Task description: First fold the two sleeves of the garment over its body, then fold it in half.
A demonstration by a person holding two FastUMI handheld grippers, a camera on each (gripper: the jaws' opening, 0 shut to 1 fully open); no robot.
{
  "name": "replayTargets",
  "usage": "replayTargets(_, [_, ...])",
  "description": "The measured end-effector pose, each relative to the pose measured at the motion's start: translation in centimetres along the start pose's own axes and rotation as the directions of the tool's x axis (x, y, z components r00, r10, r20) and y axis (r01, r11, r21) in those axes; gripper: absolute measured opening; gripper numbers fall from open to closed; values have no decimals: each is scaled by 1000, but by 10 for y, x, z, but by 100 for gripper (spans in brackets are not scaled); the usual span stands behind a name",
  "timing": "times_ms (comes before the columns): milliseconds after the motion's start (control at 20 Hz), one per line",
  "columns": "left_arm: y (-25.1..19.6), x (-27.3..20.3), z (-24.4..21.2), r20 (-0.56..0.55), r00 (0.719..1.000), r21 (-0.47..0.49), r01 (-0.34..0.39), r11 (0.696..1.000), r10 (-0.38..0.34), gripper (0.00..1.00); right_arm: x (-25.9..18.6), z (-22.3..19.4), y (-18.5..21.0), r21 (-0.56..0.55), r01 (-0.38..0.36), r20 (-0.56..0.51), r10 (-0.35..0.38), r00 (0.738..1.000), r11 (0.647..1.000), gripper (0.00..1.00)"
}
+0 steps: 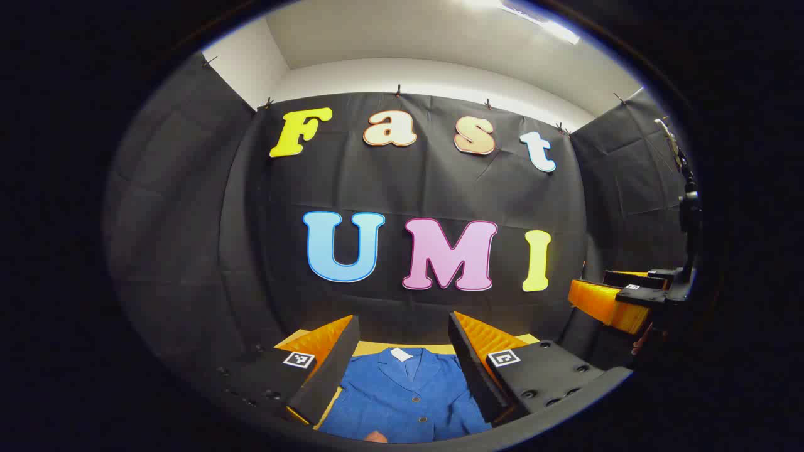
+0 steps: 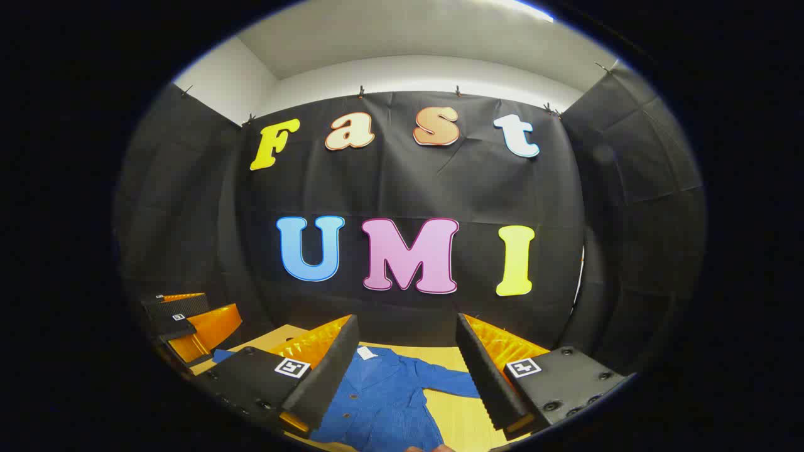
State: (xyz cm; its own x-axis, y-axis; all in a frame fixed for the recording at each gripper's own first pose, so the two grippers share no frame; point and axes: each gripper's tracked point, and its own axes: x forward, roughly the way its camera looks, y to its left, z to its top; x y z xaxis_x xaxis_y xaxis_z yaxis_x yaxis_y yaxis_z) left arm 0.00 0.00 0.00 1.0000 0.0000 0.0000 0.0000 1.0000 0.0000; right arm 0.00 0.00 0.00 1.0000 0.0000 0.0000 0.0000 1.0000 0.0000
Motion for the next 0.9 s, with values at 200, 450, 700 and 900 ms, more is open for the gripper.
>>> replayTargets(200, [-5, -4, 2, 8, 1000, 3, 11, 1000, -11, 82, -4, 2, -4, 0, 9, 6, -9, 1000, 1000, 91])
replayTargets(450, [-11, -10, 9, 32, 999, 1, 26, 1000, -26, 82, -10, 4, -8, -1, 14, 7, -14, 1000, 1000, 91])
replayTargets(700, [-12, -16, 9, 33, 999, 2, 24, 1000, -24, 82, -16, 9, -9, 0, 14, 25, -14, 1000, 1000, 97])
replayTargets(900, [-12, -21, 11, 39, 999, 13, 24, 1000, -24, 82, -20, 9, -8, -6, 11, 26, -11, 1000, 1000, 91])
